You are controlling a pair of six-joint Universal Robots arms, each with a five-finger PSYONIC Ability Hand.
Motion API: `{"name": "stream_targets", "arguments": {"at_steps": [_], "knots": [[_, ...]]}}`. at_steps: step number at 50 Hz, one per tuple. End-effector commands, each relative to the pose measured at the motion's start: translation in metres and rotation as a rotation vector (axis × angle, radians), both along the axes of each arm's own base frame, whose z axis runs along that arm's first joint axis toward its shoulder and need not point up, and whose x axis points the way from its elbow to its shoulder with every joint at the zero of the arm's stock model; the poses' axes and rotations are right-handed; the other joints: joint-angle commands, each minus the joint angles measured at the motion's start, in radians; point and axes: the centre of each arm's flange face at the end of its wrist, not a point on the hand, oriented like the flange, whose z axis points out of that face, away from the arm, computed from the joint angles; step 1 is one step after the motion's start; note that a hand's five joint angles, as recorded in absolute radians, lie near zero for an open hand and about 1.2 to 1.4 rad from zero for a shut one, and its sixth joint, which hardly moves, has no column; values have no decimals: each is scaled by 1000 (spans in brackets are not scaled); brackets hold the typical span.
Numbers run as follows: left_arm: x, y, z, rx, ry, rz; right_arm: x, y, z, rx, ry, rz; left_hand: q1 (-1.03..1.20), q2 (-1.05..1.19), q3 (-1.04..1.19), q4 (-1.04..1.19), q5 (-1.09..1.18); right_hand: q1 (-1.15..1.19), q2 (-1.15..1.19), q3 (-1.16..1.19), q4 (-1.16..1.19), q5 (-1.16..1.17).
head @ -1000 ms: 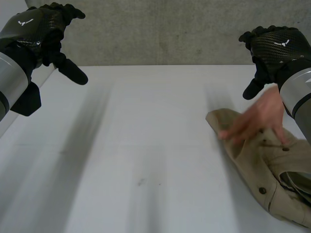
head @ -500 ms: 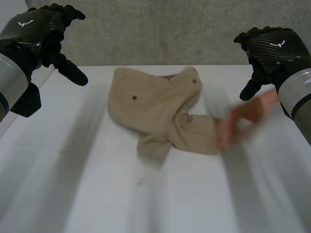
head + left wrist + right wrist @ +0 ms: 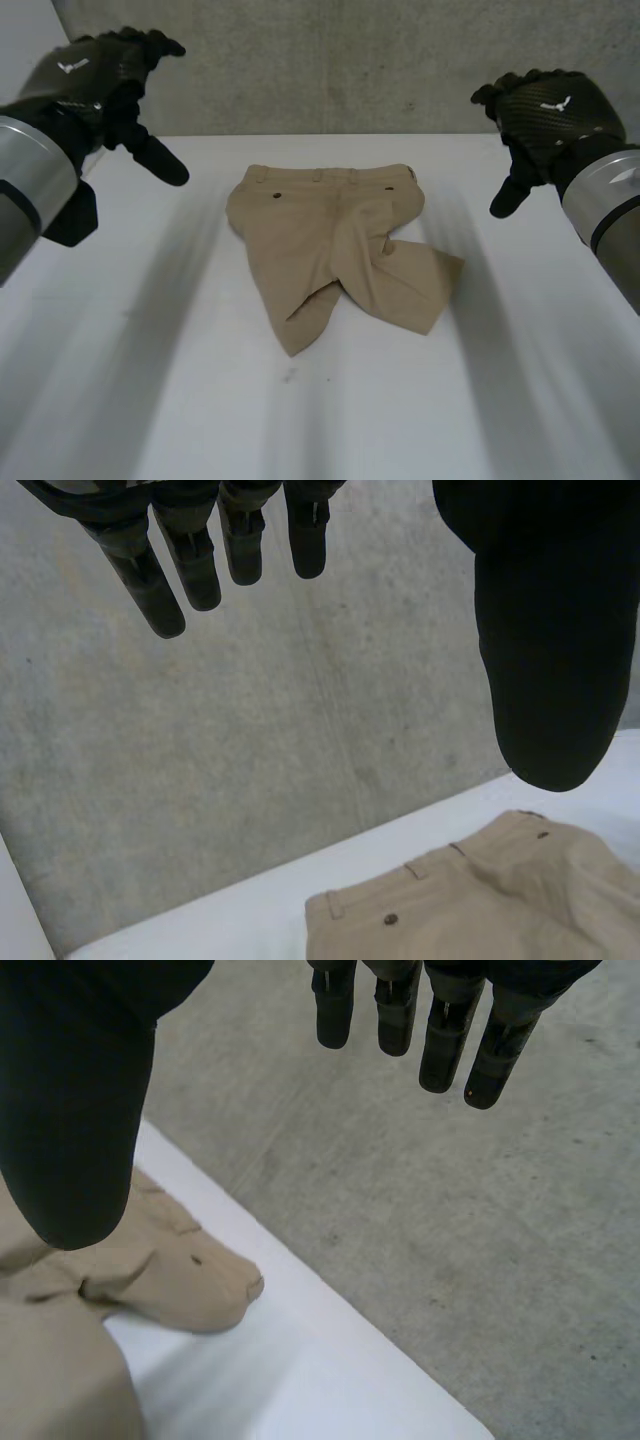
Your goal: Fold the shorts.
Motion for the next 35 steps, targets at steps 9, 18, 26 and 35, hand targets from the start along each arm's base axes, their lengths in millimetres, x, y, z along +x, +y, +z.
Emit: {"name": "stream_targets", "arguments": {"at_steps": [9, 18, 26, 35], "knots": [[-67, -16, -135, 228, -193, -155, 13, 4, -22, 2, 164, 67, 38, 42, 30, 32, 23, 36, -19, -35, -51, -44], [-96, -43, -207, 224, -252, -179, 12, 3, -25, 8, 169, 66, 114, 119, 106, 108, 99, 36, -19, -35, -51, -44], [-105, -57, -225, 164, -363, -189, 11, 2, -26, 11, 172, 62, 949, 953, 941, 943, 933, 36, -19, -35, -51, -44], [-95, -77, -147, -63, -245, 4, 11, -1, -30, 20, 175, 60, 1194, 1199, 1186, 1188, 1179, 36, -19, -35, -51, -44]]}}
